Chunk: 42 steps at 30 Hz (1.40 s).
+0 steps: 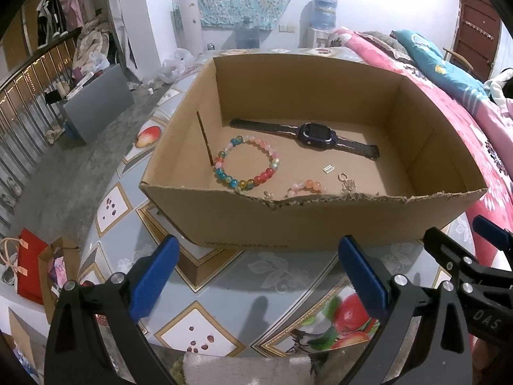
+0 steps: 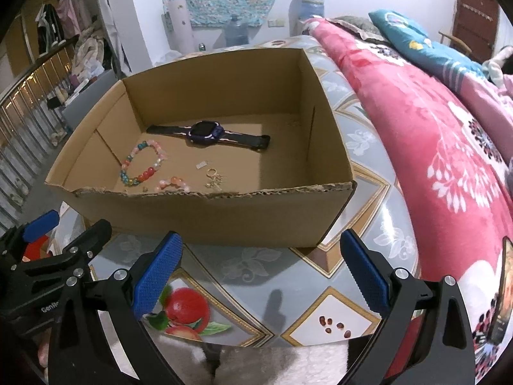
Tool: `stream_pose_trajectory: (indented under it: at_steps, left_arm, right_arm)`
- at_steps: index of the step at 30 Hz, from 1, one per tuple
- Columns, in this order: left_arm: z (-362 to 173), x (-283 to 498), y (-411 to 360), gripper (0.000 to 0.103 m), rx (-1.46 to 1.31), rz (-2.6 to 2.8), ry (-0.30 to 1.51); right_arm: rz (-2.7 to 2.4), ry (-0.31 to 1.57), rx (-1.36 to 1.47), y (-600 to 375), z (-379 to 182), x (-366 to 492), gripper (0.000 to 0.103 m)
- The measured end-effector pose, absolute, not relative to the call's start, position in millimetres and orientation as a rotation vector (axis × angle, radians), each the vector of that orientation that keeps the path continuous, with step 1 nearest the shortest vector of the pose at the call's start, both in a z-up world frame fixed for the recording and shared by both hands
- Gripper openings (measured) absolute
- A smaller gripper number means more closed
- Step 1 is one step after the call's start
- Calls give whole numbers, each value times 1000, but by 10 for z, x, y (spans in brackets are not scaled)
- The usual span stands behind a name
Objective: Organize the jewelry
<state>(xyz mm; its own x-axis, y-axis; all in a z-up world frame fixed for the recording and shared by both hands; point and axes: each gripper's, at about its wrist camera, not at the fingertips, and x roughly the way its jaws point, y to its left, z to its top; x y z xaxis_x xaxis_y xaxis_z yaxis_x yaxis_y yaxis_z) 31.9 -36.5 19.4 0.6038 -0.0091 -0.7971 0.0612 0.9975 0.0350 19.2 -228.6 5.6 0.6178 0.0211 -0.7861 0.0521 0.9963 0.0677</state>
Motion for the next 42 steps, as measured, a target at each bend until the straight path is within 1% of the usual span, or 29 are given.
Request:
stream_pose_trajectory:
  at_steps: [42]
  left_arm:
    - [164, 348, -311, 97, 59, -28, 946]
  right_arm:
    - [-30, 926, 74, -2266, 24, 241, 95]
